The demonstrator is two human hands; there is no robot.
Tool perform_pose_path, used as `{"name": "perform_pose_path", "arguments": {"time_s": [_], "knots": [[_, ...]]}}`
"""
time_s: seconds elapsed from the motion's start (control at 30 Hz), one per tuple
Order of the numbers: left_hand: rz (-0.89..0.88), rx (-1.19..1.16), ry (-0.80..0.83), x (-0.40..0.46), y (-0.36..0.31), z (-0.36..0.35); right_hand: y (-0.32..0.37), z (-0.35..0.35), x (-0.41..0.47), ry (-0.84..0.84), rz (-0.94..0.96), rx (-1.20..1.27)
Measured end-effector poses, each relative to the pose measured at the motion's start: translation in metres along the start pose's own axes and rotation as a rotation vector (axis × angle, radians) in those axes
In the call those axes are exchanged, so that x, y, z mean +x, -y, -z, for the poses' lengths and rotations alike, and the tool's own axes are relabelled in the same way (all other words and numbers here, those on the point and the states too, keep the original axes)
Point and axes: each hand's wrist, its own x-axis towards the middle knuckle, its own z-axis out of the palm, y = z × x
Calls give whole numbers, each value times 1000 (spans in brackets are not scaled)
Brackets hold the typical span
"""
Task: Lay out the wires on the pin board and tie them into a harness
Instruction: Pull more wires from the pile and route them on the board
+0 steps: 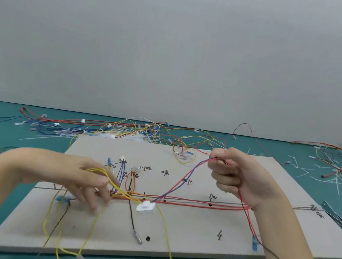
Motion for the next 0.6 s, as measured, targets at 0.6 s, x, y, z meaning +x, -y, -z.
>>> {"name": "perform_pose_path", "arguments": {"time_s": [0.6], "knots": [[-535, -304, -728, 3, -94, -80, -13, -31, 11, -318, 199, 93]]}}
